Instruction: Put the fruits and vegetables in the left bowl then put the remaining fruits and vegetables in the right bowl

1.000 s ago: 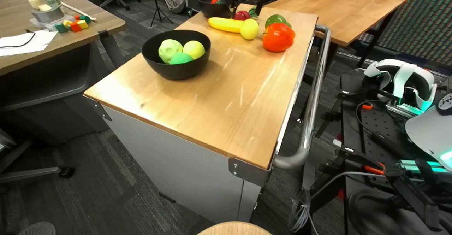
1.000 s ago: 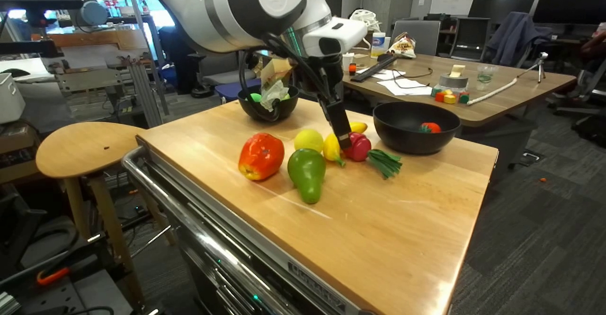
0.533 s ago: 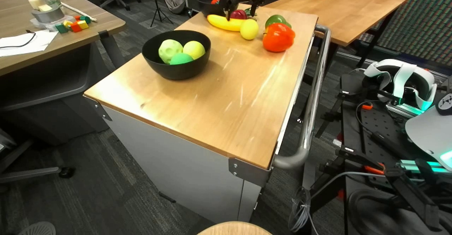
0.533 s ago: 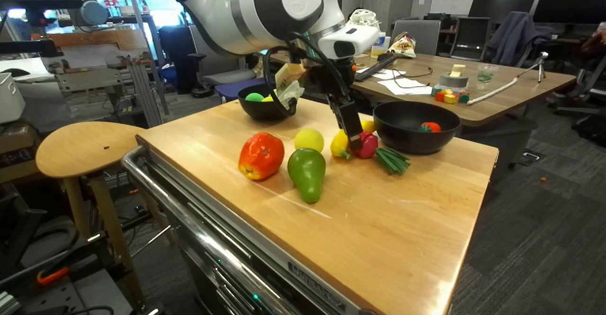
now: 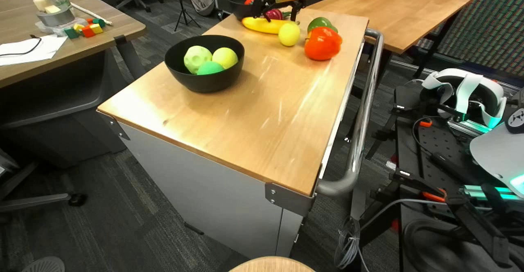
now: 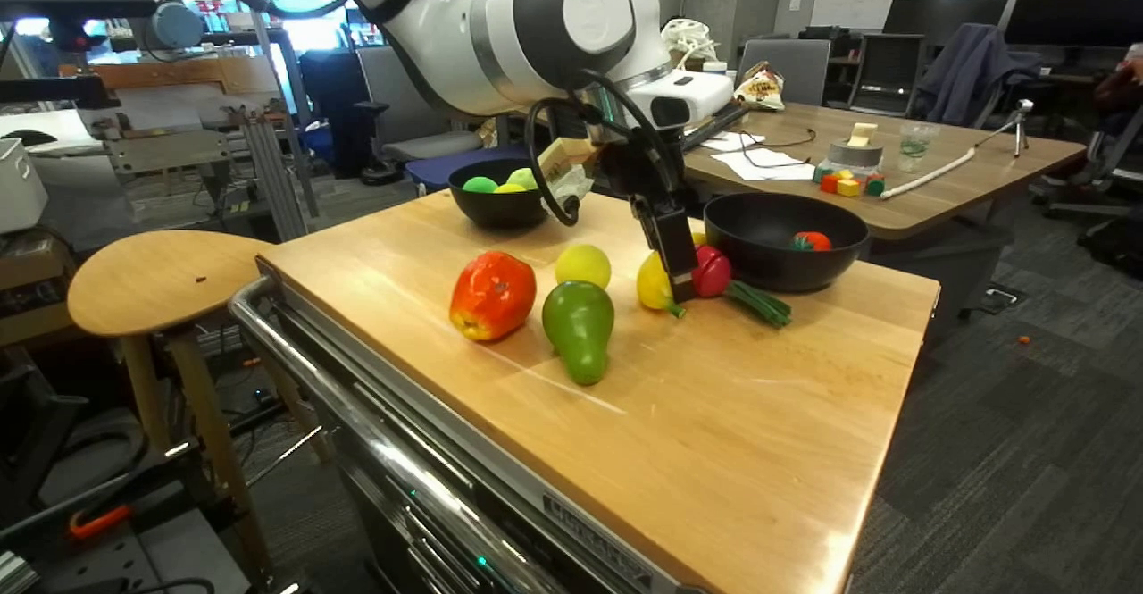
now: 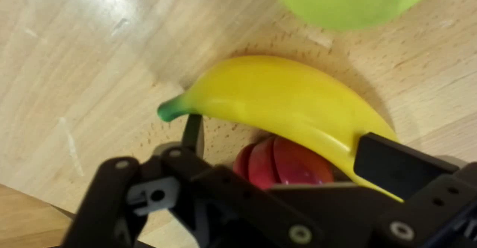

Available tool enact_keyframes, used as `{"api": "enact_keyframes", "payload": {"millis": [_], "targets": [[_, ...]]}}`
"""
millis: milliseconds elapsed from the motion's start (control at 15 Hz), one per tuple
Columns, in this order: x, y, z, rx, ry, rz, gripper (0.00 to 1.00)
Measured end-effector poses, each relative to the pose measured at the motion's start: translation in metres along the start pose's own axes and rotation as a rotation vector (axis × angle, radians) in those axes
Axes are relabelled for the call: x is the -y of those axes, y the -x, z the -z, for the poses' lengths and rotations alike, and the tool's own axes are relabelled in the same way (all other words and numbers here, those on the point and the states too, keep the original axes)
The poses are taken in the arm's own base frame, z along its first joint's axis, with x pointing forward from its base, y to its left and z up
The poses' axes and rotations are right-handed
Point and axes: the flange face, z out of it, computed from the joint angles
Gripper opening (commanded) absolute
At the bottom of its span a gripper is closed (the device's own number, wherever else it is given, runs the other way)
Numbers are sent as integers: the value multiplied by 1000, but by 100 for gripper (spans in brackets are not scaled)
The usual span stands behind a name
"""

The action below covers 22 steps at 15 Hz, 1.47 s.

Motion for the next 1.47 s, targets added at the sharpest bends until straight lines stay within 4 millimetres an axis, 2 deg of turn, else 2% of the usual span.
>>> {"api": "enact_keyframes", "payload": {"millis": [333,667,800,1067,1267,1467], "targets": [[4,-2,-3,-4,-33,52,100],[16,-6,-7,-76,-206,96,100],[20,-5,-5,-76,-275,100,74],[26,-1,-7,-42,-361,141,42],[22,-3,-8,-29,-397,170,19],[24,-3,-8,-2,-442,200,17]]}}
